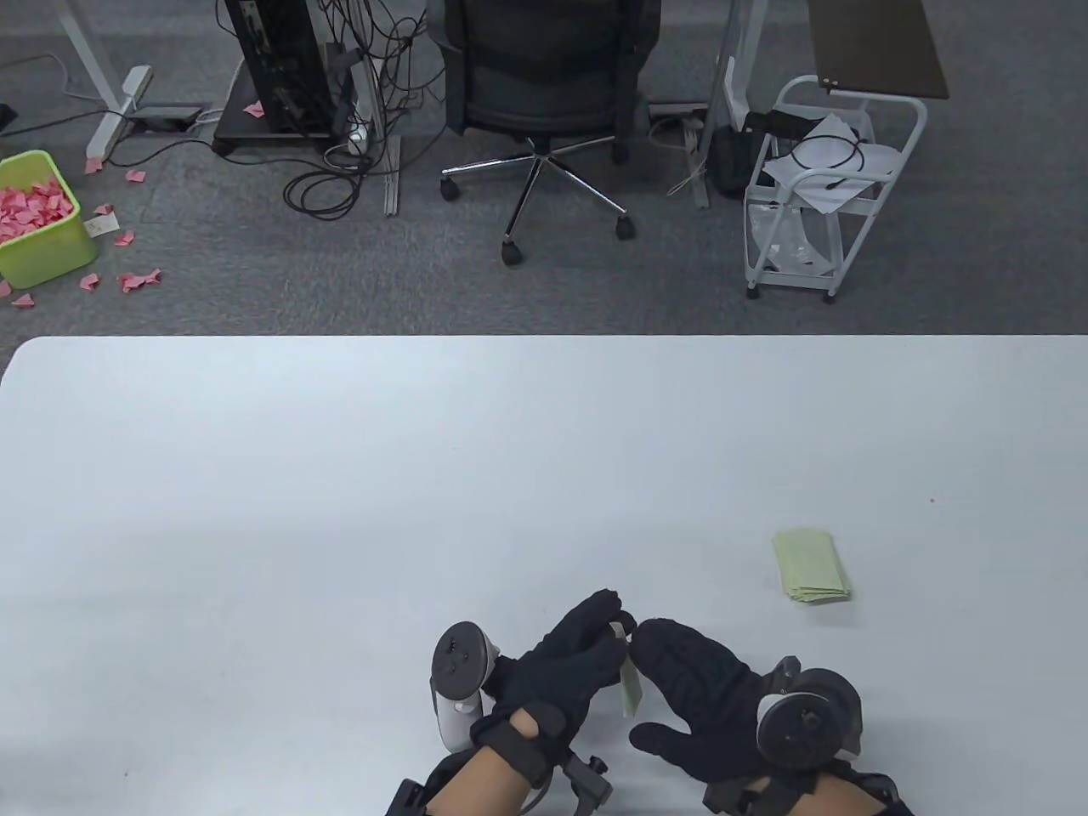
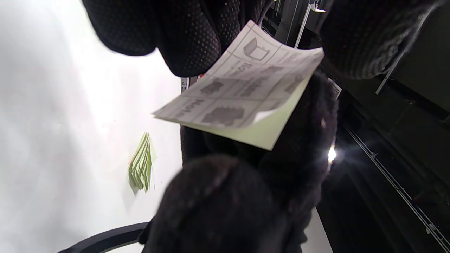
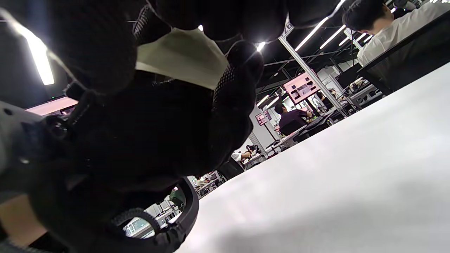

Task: Tear off the sticky note

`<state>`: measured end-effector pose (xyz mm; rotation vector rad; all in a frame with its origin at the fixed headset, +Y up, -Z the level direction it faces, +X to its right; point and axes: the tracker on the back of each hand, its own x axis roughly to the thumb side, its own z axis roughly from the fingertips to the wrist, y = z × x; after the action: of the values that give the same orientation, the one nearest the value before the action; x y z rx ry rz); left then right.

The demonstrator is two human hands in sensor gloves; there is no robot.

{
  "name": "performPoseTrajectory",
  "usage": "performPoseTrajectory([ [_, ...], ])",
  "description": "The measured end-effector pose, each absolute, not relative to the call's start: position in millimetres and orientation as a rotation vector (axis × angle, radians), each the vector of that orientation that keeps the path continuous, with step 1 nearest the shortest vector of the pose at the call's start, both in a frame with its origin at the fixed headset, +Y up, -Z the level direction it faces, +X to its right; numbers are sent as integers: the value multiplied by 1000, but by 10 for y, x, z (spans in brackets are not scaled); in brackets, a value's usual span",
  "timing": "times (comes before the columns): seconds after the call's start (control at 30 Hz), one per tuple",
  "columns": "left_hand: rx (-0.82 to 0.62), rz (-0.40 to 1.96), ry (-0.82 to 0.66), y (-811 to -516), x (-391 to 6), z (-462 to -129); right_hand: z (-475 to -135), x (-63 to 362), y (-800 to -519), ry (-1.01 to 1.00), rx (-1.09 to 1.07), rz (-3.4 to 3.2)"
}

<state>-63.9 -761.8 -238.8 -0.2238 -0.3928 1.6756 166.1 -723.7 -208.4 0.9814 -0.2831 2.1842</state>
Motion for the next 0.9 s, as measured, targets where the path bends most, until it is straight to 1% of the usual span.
performPoseTrajectory([
  [0.37,-214,1692,-356,-7627,-606,-2359,-2099,1692,-7229,-297,926,2174],
  [0.47,-223,1697,-356,-7634,-586,-2350,-2101,1689,-7231,-328,902,2189],
  [0.73,-186,1726,-299,-7643,-494,-2298,-2084,1662,-7237,-398,858,2197],
  [0.9,-191,1736,-287,-7666,-492,-2292,-2078,1700,-7174,-493,798,2178],
])
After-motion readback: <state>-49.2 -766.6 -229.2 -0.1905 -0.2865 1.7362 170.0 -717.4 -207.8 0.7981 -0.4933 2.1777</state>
